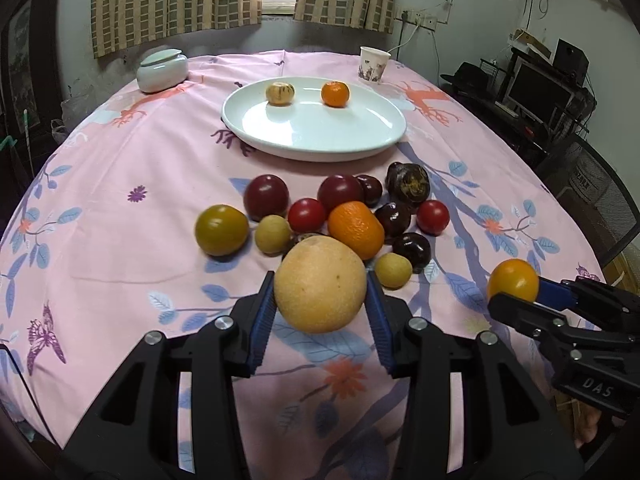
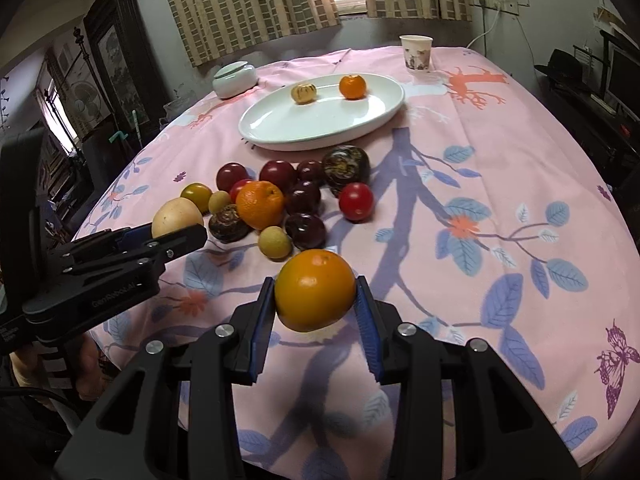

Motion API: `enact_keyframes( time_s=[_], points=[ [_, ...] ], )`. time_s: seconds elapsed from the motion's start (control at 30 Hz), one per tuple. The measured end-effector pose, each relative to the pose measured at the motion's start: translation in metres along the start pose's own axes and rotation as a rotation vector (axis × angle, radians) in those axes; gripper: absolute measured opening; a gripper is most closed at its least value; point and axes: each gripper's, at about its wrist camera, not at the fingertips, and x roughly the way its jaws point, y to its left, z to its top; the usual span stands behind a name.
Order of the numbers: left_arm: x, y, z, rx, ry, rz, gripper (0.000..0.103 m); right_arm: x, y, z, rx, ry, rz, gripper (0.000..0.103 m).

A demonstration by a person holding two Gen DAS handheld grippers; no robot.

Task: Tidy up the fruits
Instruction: 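Grasp the pale pear with the left tool while the right tool grasps an orange, then place the pear on the plate with the left tool while the right tool places the orange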

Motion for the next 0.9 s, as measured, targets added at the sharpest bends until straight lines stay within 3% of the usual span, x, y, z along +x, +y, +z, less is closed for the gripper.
enact_keyframes(
  time_s=[0.3,0.43,0.53,0.67,0.9],
  points=[
    [-0.013,0.019,0.029,0.008,0.008,-0.037,0.044,0.001,0.020,0.029,-0.065,-0.013,0.028,0.040],
    [-0.010,0.025,0.063,0.021,0.027,-0.081,0.044,0.006,0.028,0.056,-0.109,-0.017,0.040,0.040],
    [0.000,0.028,0.098,0.028,0.027,-0.060,0.044,0.013,0.031,0.088,-0.135,-0.028,0.034,0.040],
    [0.024,0.031,0.153,0.031,0.005,0.009,0.044,0.033,0.035,0.135,-0.174,-0.040,0.023,0.040],
    [0.096,0.042,0.223,0.013,0.086,0.026,0.044,0.090,0.020,0.209,-0.177,0.002,-0.004,0.040]
  ],
)
